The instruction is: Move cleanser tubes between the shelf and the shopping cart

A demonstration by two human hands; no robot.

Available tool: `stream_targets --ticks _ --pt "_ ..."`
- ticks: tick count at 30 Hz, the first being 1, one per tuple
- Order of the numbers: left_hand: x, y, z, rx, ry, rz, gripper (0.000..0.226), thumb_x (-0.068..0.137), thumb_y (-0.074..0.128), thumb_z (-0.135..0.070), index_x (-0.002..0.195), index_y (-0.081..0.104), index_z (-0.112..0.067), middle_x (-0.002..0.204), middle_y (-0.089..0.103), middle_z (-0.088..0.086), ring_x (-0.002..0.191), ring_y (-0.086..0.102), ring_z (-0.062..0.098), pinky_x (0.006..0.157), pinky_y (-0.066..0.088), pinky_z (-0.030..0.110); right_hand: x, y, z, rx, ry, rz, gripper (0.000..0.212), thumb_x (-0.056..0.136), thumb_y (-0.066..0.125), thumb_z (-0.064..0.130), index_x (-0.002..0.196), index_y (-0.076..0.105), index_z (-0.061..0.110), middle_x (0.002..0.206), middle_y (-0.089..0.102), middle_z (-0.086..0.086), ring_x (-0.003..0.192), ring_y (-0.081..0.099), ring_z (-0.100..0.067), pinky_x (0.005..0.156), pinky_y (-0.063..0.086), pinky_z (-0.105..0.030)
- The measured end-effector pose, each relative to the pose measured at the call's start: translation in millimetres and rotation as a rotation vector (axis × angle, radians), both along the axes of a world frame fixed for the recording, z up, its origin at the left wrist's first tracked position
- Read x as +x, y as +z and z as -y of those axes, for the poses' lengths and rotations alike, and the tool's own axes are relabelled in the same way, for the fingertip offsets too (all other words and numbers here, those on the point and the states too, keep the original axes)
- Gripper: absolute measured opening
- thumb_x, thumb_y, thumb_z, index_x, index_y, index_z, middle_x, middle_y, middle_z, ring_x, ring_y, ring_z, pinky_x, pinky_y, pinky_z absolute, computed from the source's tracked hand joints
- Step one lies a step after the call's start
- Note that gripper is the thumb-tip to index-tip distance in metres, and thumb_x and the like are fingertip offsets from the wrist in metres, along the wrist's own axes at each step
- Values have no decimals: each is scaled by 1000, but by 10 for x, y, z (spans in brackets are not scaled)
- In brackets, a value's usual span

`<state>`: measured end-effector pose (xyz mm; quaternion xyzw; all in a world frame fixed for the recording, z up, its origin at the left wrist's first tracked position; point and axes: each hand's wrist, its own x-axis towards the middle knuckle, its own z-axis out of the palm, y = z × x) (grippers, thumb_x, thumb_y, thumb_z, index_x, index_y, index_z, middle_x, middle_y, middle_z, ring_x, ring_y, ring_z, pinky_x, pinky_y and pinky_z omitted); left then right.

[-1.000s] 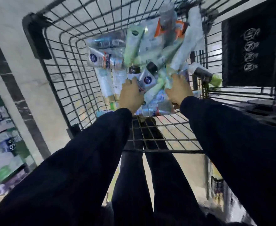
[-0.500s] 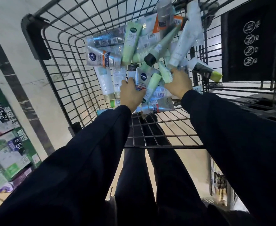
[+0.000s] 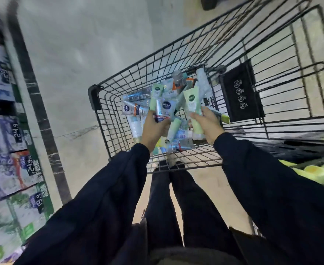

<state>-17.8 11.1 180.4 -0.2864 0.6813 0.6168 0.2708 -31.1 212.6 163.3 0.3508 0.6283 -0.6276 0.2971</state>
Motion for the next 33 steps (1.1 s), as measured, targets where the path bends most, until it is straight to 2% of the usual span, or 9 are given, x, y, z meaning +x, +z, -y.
stream_targets --ticks 6,10,13,15,18,21,25,29,33 --pt "-14 1112 -87 80 33 -122 42 92 77 -20 123 52 -10 97 70 6 71 65 12 64 53 35 125 1114 -105 -89 -165 -194 32 93 77 28 123 70 19 105 78 -9 90 72 -27 88 58 -52" --pt "17 1699 -206 125 -14 -219 38 90 79 -25 118 55 -18 101 72 3 79 67 12 65 54 31 304 1742 -205 -157 -327 -300 32 96 74 26 124 69 12 105 76 -17 86 67 -32 76 52 -49" --pt "39 2014 -337 180 -71 -266 37 90 79 -23 119 56 -18 109 73 9 86 68 20 75 56 42 468 2101 -276 -174 -435 -364 35 97 72 27 128 66 12 113 76 -21 81 68 -29 70 53 -45" --pt "76 2190 -425 210 -134 -287 41 90 78 -21 123 55 -14 110 74 11 87 70 20 78 57 44 607 2315 -298 -181 -498 -418 32 99 70 24 129 65 12 115 75 -21 80 69 -25 69 55 -41" --pt "181 2444 -514 306 -247 -318 43 86 82 -25 120 57 -14 105 71 11 77 66 17 68 54 36 880 2566 -321 -224 -612 -499 29 100 68 20 127 65 11 116 74 -23 80 69 -24 70 55 -38" --pt "337 2646 -605 359 -355 -346 48 81 83 -35 119 57 -21 109 73 11 85 67 21 74 54 39 1204 2745 -337 -241 -700 -551 32 100 66 21 130 64 9 110 74 -20 77 68 -23 69 56 -34" --pt "578 2788 -808 428 -467 -368 44 87 78 -11 124 54 -15 113 73 12 94 70 28 81 55 48 1673 2903 -376 -205 -815 -639 33 99 68 20 130 64 8 109 74 -20 79 69 -24 71 58 -35" --pt "948 2940 -1061 458 -638 -385 45 86 76 -5 123 56 -23 120 71 11 113 67 35 98 52 54 2223 3086 -473 -195 -941 -706 29 96 70 9 124 65 9 100 75 -15 79 72 -27 69 61 -34" --pt "1447 3079 -1398 495 -796 -400 50 84 76 -1 128 57 -14 117 73 10 111 68 32 90 55 44 2893 3245 -612 -148 -1046 -786 33 95 71 6 127 65 4 101 72 -14 84 71 -30 81 61 -40"
